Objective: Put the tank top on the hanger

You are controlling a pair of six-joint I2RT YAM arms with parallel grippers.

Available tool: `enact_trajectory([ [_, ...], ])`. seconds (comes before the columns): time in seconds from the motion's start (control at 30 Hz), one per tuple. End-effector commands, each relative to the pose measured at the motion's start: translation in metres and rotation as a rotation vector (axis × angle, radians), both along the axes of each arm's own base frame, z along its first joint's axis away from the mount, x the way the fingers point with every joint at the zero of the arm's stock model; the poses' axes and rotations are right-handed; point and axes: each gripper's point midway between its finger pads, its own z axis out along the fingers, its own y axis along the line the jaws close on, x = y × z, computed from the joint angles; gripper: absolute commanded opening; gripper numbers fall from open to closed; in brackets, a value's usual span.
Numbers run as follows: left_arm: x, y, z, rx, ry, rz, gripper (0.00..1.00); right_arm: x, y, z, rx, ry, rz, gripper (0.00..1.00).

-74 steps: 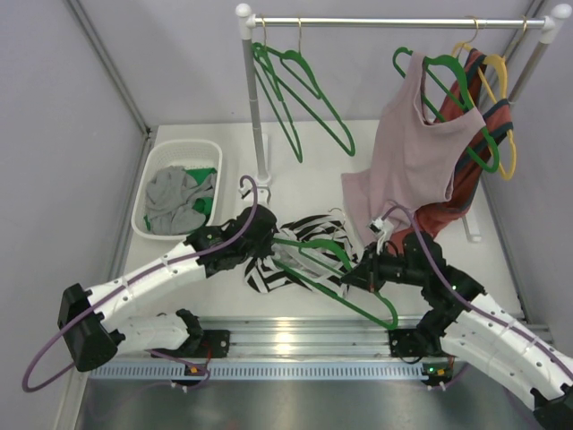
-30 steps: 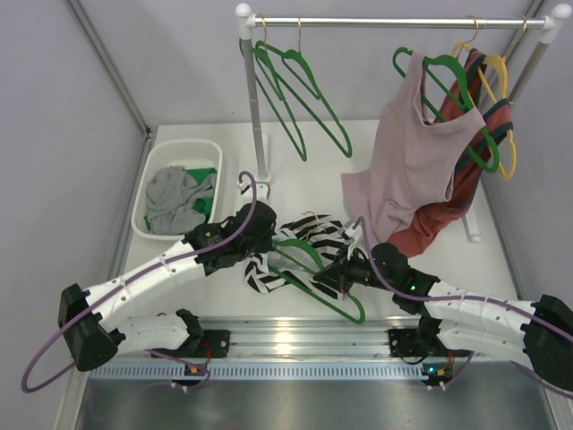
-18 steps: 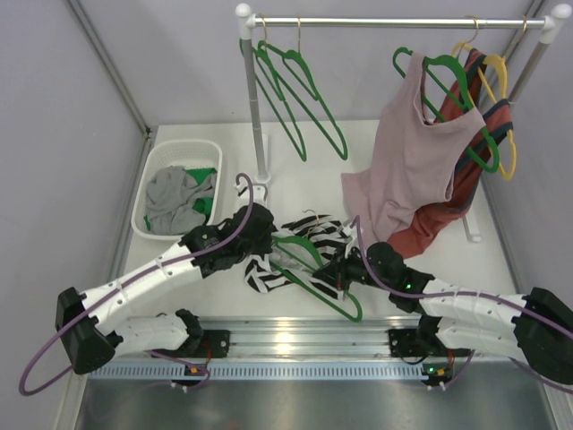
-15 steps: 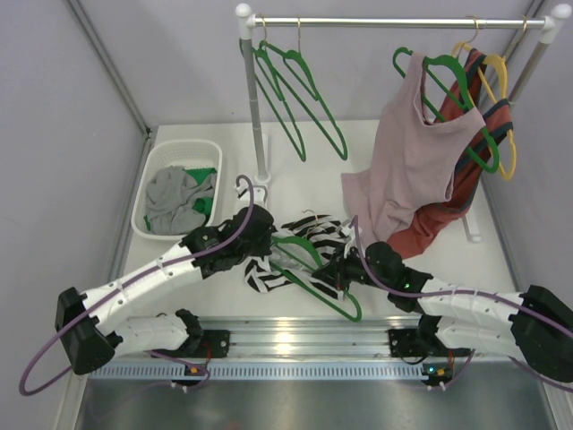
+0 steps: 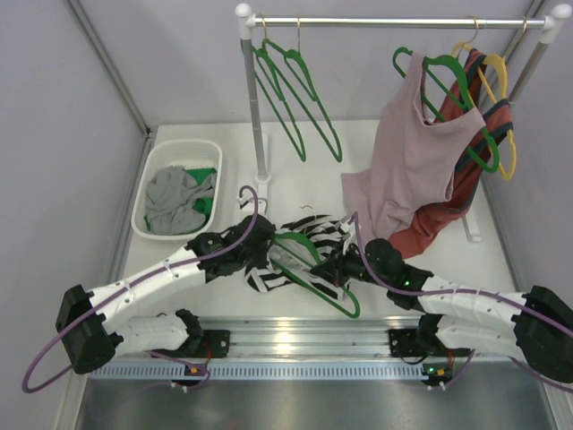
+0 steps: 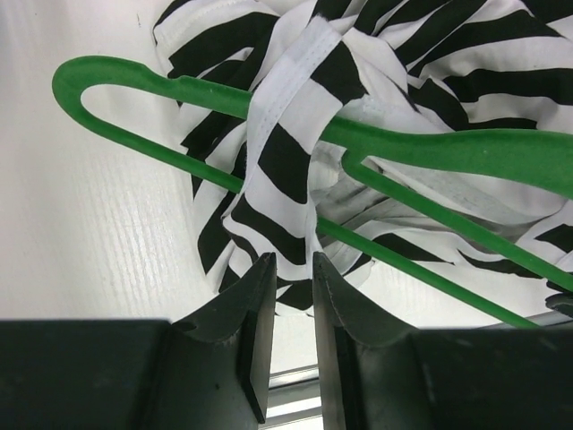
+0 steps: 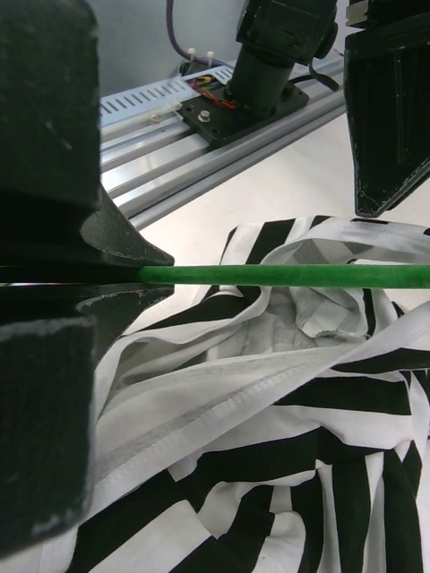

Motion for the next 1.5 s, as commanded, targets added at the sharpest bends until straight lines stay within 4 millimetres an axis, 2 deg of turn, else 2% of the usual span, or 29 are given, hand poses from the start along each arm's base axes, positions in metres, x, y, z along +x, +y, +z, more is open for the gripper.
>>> enact_trajectory([
  [0.0,0.004,-0.009,-0.003,-0.018,-0.006,-0.014,0.28,0.003,0.013,0.041,0.085,-0.092,0.021,0.0],
  [0.17,0.008,-0.013,-0.011,-0.001,-0.003,-0.015,0.24,0.004,0.011,0.041,0.085,-0.092,0.017,0.0],
  [0.27,0.011,-0.015,-0.011,0.0,-0.015,-0.016,0.17,0.002,0.011,0.039,0.078,-0.089,0.023,0.0],
  [0.3,0.012,-0.015,-0.011,0.003,-0.018,-0.016,0.1,0.003,0.01,0.039,0.078,-0.088,0.017,0.0],
  [0.4,0.015,-0.015,-0.007,0.003,-0.028,-0.007,0.0,0.002,0.01,0.039,0.076,-0.089,0.019,0.0],
  [0.8,0.026,-0.018,0.057,-0.13,-0.179,0.01,0.0,-0.007,0.009,0.024,0.045,-0.08,0.036,0.0],
  [1.07,0.026,-0.023,0.06,-0.159,-0.174,-0.001,0.0,-0.011,0.018,0.024,0.032,-0.094,0.045,0.0],
  [1.13,0.026,-0.015,0.055,-0.126,-0.168,0.028,0.0,-0.013,0.019,0.025,0.032,-0.098,0.049,0.0],
  [1.2,0.028,-0.007,0.051,-0.092,-0.172,0.061,0.05,-0.014,0.018,0.027,0.036,-0.101,0.045,0.0],
  [1.23,0.026,-0.002,0.047,-0.07,-0.161,0.069,0.21,-0.014,0.016,0.027,0.033,-0.097,0.042,0.0],
  [1.37,0.021,-0.001,0.049,-0.092,-0.165,0.049,0.45,-0.018,0.009,0.031,0.038,-0.098,0.04,0.0],
  [1.47,0.019,0.001,0.051,-0.111,-0.179,0.042,0.48,-0.02,0.005,0.038,0.045,-0.112,0.04,0.0],
])
